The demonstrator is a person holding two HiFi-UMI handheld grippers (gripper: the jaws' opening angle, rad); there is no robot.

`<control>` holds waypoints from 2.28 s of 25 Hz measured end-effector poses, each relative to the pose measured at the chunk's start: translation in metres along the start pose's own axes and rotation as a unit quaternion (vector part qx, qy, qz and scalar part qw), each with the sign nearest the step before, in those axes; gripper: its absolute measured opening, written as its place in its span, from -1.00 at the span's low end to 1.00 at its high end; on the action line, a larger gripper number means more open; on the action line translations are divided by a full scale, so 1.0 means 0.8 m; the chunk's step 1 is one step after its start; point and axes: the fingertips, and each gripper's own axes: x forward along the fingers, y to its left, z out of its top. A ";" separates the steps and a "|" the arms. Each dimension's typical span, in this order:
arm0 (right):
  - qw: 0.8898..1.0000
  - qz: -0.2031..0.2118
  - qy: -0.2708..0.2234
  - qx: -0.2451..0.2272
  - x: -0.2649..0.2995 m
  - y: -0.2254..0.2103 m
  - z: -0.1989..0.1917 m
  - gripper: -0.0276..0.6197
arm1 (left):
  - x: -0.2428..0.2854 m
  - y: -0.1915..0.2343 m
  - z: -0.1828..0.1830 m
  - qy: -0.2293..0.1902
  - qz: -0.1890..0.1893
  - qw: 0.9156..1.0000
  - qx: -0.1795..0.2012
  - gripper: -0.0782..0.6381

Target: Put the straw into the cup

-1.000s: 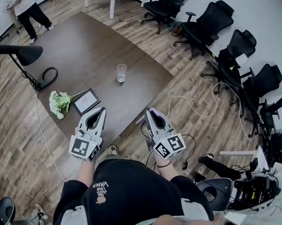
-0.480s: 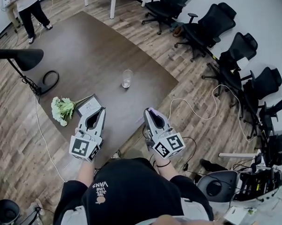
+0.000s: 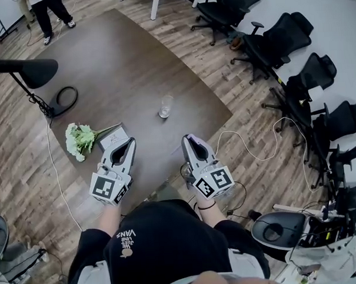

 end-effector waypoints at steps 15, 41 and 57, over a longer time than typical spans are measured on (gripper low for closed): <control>0.998 0.067 0.005 -0.013 0.098 -0.064 0.024 -0.81 | 0.069 0.033 -0.014 0.018 0.055 0.998 -0.003 -0.76; 0.991 0.126 -0.023 -0.032 0.222 -0.114 0.077 -0.81 | 0.118 0.078 -0.014 0.021 0.115 0.993 -0.007 -0.76; 0.991 0.125 0.039 -0.017 0.227 -0.117 0.001 -0.81 | 0.123 0.085 -0.021 0.025 0.113 0.993 -0.012 -0.76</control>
